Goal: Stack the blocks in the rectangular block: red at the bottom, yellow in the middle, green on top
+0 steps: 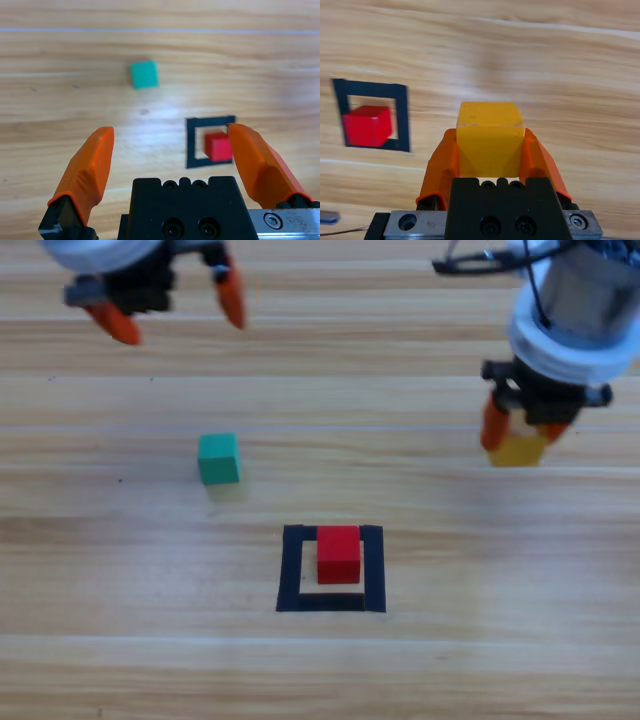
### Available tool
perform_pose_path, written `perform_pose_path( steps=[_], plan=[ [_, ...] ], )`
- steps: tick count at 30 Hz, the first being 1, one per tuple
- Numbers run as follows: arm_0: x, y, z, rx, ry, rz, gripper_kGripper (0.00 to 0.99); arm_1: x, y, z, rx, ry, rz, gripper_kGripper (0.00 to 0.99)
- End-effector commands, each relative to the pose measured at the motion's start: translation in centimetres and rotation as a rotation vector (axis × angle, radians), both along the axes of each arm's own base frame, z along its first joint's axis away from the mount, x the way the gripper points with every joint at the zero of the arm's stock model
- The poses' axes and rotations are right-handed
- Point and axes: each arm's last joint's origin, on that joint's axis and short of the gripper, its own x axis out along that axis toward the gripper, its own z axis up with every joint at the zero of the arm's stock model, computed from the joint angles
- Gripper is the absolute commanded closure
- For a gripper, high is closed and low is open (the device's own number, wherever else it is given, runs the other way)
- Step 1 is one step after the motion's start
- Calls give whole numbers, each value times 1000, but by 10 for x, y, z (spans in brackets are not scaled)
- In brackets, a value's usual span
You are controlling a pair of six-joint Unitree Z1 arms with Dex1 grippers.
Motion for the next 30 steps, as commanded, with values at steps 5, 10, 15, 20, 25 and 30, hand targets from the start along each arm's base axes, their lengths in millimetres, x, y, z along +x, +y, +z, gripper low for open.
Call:
perform_pose_path(
  steps=[5,10,15,20,25,30],
  plan=[
    [55,57,-42,7,133,49,0,-29,85,-12,38,33,80,715],
    [81,57,-73,13,222,27,1,-28,117,-36,10,51,100,715],
    [103,49,-90,38,277,26,1,-30,138,-49,-20,49,124,715],
    [115,41,-95,49,292,26,17,-36,148,-59,-36,50,140,715],
    [119,41,-99,50,297,26,19,-40,151,-63,-43,60,142,714],
    [120,43,-97,45,292,27,19,-45,155,-66,-47,66,141,714]
  ],
)
